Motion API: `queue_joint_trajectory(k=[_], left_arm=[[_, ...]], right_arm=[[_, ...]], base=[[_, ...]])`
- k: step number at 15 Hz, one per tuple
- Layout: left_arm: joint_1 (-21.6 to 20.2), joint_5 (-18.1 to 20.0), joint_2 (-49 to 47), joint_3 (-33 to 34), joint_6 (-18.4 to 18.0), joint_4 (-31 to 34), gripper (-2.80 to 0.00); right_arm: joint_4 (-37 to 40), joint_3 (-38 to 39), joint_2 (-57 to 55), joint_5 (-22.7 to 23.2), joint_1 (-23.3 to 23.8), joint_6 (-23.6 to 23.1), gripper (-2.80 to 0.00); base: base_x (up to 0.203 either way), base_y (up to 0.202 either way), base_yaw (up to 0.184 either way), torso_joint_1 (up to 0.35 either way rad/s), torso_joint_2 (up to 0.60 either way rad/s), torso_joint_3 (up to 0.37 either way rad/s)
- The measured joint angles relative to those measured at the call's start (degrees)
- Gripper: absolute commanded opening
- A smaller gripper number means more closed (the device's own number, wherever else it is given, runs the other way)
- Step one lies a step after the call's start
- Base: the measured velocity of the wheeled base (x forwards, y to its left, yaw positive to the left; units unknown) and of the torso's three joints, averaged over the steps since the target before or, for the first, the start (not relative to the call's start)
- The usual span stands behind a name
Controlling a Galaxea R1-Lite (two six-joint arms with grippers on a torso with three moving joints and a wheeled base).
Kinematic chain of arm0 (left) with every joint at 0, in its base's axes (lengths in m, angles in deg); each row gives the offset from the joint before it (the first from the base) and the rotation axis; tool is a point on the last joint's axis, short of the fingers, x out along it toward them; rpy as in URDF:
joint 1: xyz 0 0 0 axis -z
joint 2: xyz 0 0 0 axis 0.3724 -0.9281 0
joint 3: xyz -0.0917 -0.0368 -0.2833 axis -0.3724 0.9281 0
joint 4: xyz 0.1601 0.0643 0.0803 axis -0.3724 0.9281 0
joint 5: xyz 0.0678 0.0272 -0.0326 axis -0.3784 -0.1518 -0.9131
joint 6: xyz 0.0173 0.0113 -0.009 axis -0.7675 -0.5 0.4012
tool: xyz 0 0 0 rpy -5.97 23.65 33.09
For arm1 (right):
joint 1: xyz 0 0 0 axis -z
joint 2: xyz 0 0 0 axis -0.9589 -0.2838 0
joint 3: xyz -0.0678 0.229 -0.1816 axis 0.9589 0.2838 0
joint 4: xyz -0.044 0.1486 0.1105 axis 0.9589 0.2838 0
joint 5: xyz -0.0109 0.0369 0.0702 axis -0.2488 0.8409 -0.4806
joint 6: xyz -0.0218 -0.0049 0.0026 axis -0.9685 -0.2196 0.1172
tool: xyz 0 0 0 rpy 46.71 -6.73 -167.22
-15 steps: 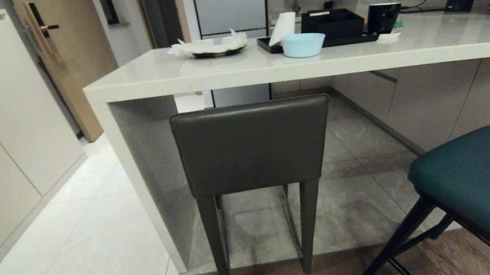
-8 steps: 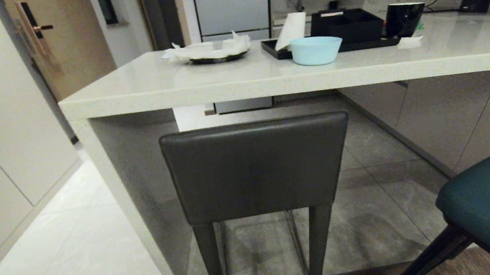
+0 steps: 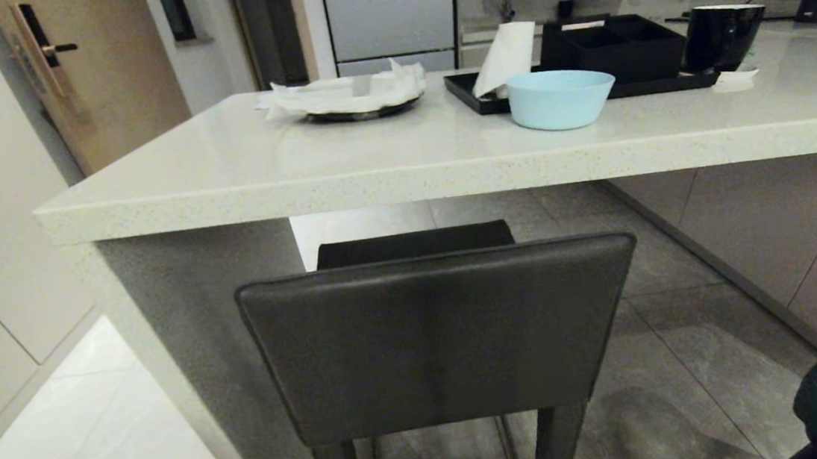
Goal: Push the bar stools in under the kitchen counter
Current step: Pull the gray chair out from under the dining table
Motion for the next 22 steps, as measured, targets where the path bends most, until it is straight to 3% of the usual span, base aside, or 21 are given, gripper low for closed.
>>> queue_joint_trajectory(k=[8,12,13,16,17,18,19,20,22], left_arm=[[-0.13,0.3,-0.02,-0.04,-1.45,0.17,-2.8],[-0.16,2.11,-6.82,-7.32,2.15,0.43,-2.8],[0.1,3.24,-10.27,-8.81,3.16,-0.38,-2.8],[1.9,9.83,-18.04,-11.95,5.05,-3.23,-2.8],[2.71,10.17,-19.5,-12.64,5.07,-3.33,-2.8],[3.79,10.06,-20.62,-13.29,5.07,-3.36,0.0],[4.53,9.72,-21.85,-13.88,5.08,-3.54,0.0],[4.78,9.47,-23.1,-14.24,5.07,-3.7,0.0],[4.89,9.29,-25.07,-14.63,5.93,-4.5,0.0]], right_arm=[[1.02,-1.13,-1.1,-0.17,0.07,-0.16,-2.8],[-2.04,-8.99,-10.99,-1.22,0.1,1.38,-2.8],[-3.49,-10.13,-13.45,-0.44,0.0,1.33,-2.8],[-4.27,-11.87,-16.08,7.42,-0.29,1.72,-2.8],[-4.12,-12.66,-16.5,9.22,-0.34,2.16,-2.8],[-3.49,-13.45,-17.1,9.41,-0.35,3.09,-2.8],[-2.23,-14.36,-18.21,8.93,-0.25,4.34,-2.8],[-1.32,-15.24,-19.62,7.75,-0.18,5.58,0.0],[-1.7,-16.22,-22.02,6.69,-0.21,6.59,0.0]], base=[[0.0,0.0,0.0,0.0,0.0,0.0],[0.0,0.0,0.0,0.0,0.0,0.0],[0.0,0.0,0.0,0.0,0.0,0.0],[0.0,0.0,0.0,0.0,0.0,0.0],[0.0,0.0,0.0,0.0,0.0,0.0],[0.0,0.0,0.0,0.0,0.0,0.0],[0.0,0.0,0.0,0.0,0.0,0.0],[0.0,0.0,0.0,0.0,0.0,0.0],[0.0,0.0,0.0,0.0,0.0,0.0]])
